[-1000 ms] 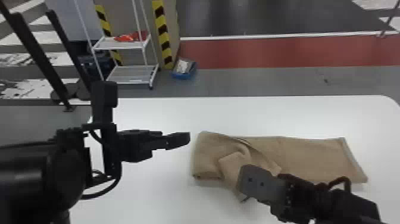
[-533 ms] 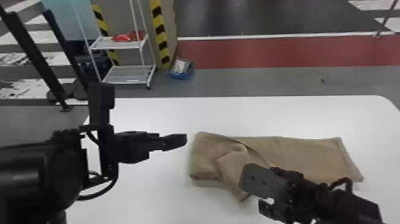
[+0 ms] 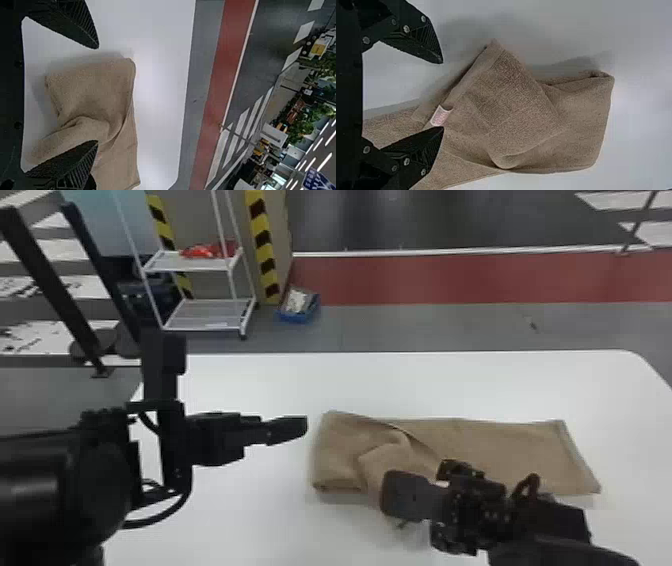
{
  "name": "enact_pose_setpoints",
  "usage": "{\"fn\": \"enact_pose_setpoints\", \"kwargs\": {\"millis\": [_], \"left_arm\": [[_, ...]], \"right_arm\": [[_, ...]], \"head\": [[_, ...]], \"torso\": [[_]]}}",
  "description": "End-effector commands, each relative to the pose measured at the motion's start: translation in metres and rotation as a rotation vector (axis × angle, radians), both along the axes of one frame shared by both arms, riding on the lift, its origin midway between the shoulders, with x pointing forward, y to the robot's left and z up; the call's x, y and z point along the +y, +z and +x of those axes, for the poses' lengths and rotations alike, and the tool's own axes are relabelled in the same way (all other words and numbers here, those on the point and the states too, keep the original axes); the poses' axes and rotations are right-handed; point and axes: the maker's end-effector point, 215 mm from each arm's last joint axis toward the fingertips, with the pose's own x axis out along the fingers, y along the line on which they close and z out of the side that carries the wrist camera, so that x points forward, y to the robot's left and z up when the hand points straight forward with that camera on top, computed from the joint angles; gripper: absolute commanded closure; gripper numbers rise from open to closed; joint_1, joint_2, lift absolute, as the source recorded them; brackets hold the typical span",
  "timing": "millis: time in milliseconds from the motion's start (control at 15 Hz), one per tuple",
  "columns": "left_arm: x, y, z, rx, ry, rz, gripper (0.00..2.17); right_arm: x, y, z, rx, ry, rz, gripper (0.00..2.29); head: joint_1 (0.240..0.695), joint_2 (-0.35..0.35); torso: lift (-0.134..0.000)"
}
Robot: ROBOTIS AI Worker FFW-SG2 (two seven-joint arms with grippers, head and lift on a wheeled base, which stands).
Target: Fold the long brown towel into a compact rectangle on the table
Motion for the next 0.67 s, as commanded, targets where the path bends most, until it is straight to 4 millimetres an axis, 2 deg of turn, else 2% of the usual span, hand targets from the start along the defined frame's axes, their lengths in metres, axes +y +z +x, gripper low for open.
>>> {"fn": "enact_pose_setpoints", "kwargs": {"millis": [0,267,400,467,600], "left_arm": [[0.0,-0.0037,-0.0016,0.015,0.003,-0.003,0.03],[0.0005,-0.0057,-0.0014,0.019,0.006,-0.002,0.03],[0.0005,-0.0081,-0.0011,0.025,0.006,-0.003,0.03],[0.0005,-0.0087,-0.0011,0.027,0.006,-0.003,0.03],[0.0005,-0.0093,-0.0012,0.028,0.006,-0.003,0.03]], "right_arm": [[0.0046,-0.0026,0.005,0.001,0.009,-0.014,0.48],[0.0083,-0.0037,0.0062,0.01,0.018,-0.021,0.74],[0.0093,-0.0045,0.0053,0.015,0.015,-0.017,0.77],[0.0079,-0.0037,0.0065,0.013,0.012,-0.017,0.94],[0.0063,-0.0035,0.0079,0.011,0.009,-0.018,0.97]], "head": [[0.695,0.092],[0.695,0.103],[0.695,0.104],[0.695,0.105],[0.695,0.105]], "torso": [[-0.125],[-0.125],[-0.125],[-0.125],[-0.125]]}}
